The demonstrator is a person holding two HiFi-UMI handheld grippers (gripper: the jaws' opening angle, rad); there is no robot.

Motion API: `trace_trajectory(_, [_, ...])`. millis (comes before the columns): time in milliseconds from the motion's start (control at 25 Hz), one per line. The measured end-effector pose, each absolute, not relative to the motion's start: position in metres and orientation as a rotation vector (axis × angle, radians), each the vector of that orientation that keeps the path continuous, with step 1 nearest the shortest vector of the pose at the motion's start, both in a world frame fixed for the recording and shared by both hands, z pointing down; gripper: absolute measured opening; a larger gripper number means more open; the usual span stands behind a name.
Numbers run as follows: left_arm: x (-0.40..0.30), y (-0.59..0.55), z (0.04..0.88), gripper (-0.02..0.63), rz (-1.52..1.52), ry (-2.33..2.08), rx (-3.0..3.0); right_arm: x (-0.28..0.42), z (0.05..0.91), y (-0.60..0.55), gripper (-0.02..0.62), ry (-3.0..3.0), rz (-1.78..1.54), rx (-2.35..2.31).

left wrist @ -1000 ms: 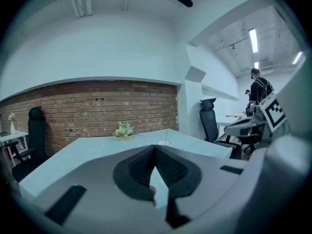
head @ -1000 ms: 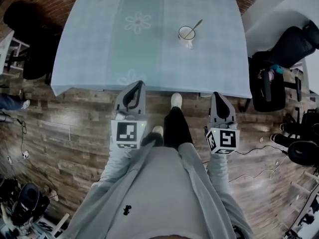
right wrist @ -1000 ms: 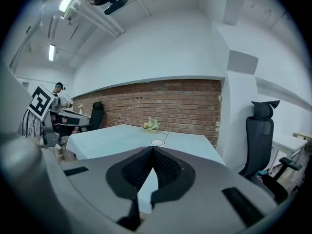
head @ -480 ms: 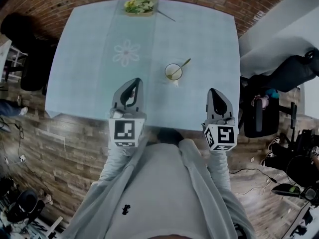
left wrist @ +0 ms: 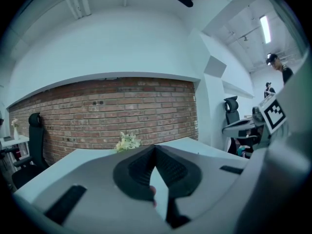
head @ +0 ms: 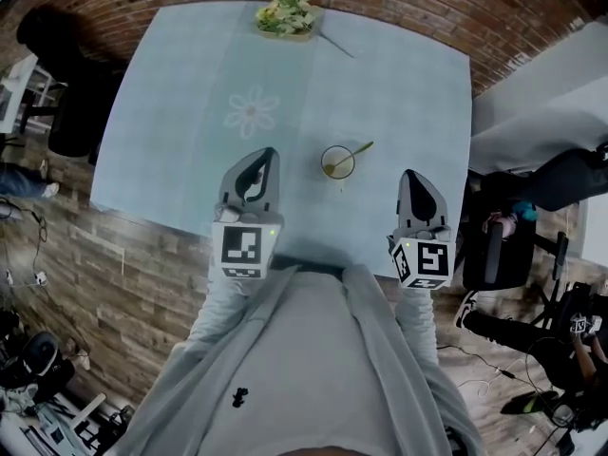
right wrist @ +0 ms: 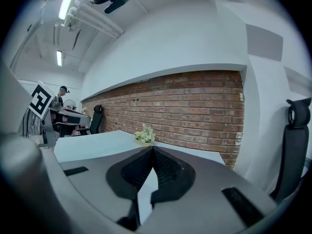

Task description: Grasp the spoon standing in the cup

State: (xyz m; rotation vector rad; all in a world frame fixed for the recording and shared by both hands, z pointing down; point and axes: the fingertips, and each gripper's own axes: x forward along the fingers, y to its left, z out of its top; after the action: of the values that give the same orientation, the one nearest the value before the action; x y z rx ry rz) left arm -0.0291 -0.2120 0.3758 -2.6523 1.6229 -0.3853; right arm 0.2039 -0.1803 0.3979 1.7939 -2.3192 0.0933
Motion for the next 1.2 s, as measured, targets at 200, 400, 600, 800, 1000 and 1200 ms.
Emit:
trace_trajectory(200, [-0.031, -0.22, 0.37, 0.017, -0.386, 1.573, -2.676, 0.196, 0.394, -0.186, 0.015, -2.3, 0.091, 1.829])
trace_trajectory(400, [-0.026, -0.227, 0.369, 0.017, -0.383, 1.526, -2.7, 0.192, 0.394, -0.187, 0.015, -2.287, 0.101, 1.842])
trace_trajectory(600, [-0.022, -0.23, 0.373, 0.017, -0.376, 1.51, -2.715, 0.187, 0.399, -0.188, 0.015, -2.27, 0.079, 1.803])
trace_trajectory(800, [-0.021, -0.233, 0.375, 0.017, -0.37, 1.523, -2.716, 0.182, 0.4, -0.191, 0.015, -2.294, 0.086, 1.765])
trace_trajectory(1000, [-0.021, -0.232, 0.376, 0.017, -0.37, 1.546, -2.711, 0.18, 0.406, -0.193, 0.016, -2.317, 0.121, 1.73])
trace_trajectory(1200, [-0.021, -0.229, 0.379, 0.017, -0.377, 1.557, -2.706, 0.177, 0.411, -0.196, 0.017, -2.359, 0.168, 1.694])
